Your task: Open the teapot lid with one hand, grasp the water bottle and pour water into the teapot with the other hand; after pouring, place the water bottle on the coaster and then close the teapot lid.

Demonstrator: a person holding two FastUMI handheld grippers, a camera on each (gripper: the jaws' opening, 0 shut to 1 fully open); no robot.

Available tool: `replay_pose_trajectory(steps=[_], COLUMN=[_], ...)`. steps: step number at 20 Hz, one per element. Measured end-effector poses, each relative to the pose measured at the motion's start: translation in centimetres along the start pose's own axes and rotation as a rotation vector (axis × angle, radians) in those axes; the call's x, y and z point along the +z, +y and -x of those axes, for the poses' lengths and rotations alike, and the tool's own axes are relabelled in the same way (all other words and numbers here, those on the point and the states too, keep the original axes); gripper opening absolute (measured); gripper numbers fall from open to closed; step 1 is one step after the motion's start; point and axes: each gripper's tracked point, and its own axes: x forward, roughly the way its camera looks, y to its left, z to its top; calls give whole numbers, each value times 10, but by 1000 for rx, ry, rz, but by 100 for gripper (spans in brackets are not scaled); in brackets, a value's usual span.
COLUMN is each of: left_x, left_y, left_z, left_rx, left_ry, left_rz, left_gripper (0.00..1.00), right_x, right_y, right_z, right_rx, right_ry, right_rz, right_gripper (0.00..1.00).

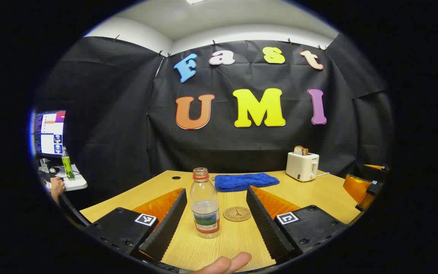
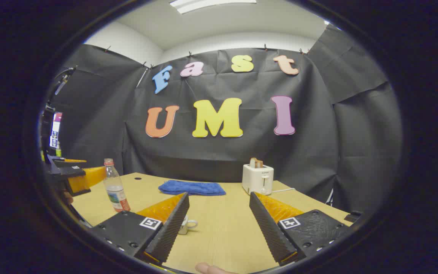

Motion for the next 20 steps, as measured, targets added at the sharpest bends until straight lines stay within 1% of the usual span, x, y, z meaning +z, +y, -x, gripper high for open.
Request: replay_pose_trajectory(steps=[2,7,9,12,15,20], left_x=[-2,-6,-6,-6,-6,-7], left_y=[-1,3,3,4,5,7], left_z=[1,0,0,0,-1,-1], left_rx=[6,17,12,6,4,9], left_ry=[7,29,34,35,36,35], left_rz=[-10,-1,7,3,-10,-37], left_gripper=[98,98,98,99,98,98], right_x=[-5,-15,-16,-19,-29,-55], right_y=[2,-3,0,4,14,51], right_z=[-2,-6,-6,-11,-25,-54], right_rx=[10,-7,1,8,20,75], right_ry=[16,49,48,46,64,121], right_rz=[-6,-22,-21,-13,-15,-45], right_gripper=[96,94,95,94,94,95])
